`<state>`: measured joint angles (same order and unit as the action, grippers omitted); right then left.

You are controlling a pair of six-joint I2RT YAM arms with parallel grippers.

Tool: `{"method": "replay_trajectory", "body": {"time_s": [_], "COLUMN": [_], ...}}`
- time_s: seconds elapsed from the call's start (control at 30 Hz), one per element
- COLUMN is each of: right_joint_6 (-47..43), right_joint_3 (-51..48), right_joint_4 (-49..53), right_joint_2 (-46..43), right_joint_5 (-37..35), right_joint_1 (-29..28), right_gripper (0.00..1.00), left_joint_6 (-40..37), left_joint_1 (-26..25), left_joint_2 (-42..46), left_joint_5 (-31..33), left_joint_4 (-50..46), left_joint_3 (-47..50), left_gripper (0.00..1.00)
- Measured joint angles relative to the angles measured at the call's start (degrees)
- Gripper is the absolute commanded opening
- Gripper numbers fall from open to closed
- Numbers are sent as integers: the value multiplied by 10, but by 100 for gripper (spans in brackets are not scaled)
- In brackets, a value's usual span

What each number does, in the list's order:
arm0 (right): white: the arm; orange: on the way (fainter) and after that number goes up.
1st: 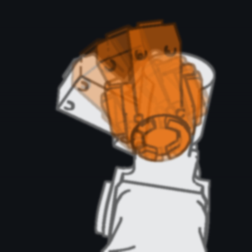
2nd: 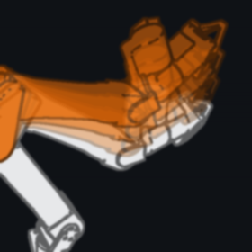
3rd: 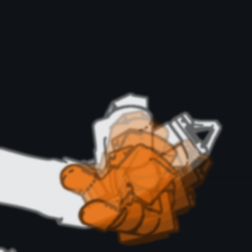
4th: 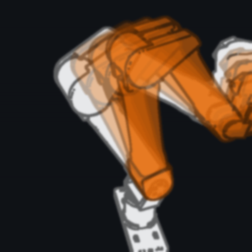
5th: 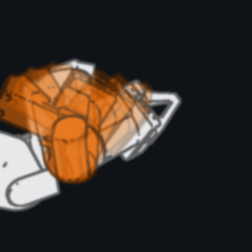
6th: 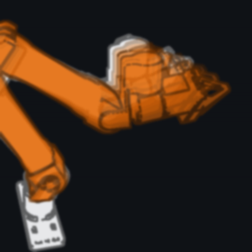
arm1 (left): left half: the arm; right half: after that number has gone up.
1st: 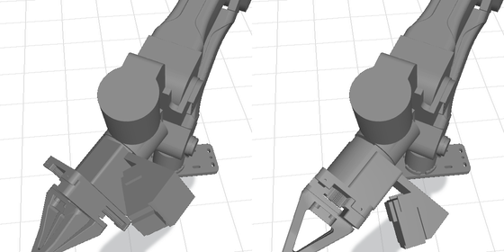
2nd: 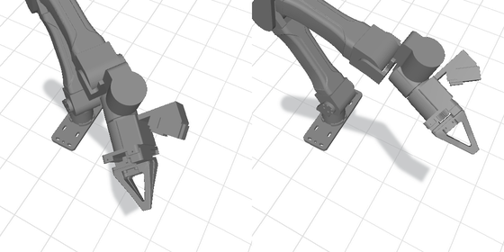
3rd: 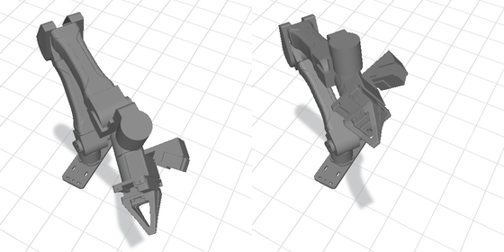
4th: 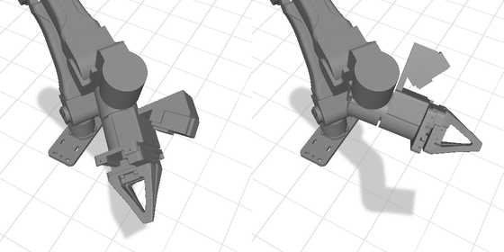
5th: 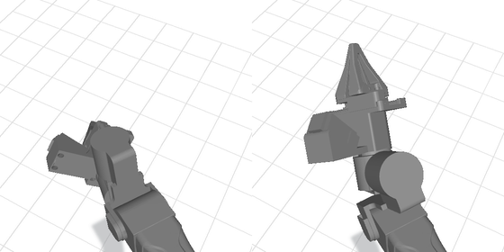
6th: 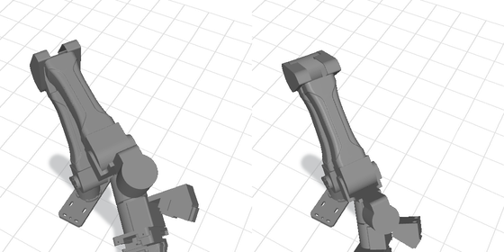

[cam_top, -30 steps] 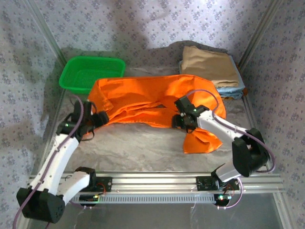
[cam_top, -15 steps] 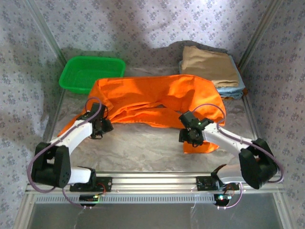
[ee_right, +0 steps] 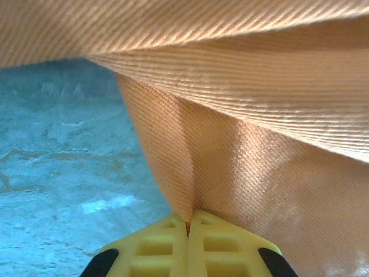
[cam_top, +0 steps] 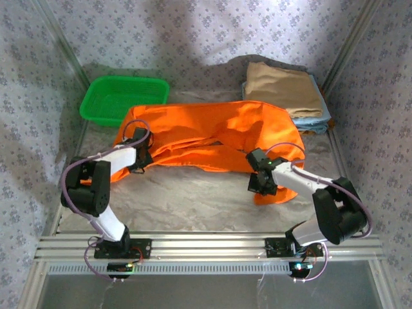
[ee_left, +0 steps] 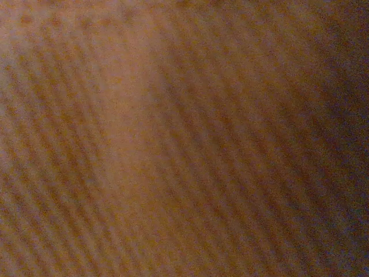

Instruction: Fold and stack the trousers

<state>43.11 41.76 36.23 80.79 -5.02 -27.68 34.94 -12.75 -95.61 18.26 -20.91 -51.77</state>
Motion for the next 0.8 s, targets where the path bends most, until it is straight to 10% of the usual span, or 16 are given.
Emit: {"method": "replay_trajectory", "body": {"time_s": [0.27, 0.8], "right_joint_6": [-7, -81], "right_joint_3": [-3, 136], "right_joint_4": [29, 131], "right_joint_2": [-106, -270], "right_joint_5": [-2, 2], "right_joint_1": [122, 342], "right_gripper": [0, 0], "left_joint_6": [-9, -10], "left_joint_1": [2, 7], "left_joint_2": [41, 408], "left_joint_5": [-20, -57], "left_joint_4": [21, -157], "left_joint_3": [32, 14], "left_gripper": [0, 0]}}
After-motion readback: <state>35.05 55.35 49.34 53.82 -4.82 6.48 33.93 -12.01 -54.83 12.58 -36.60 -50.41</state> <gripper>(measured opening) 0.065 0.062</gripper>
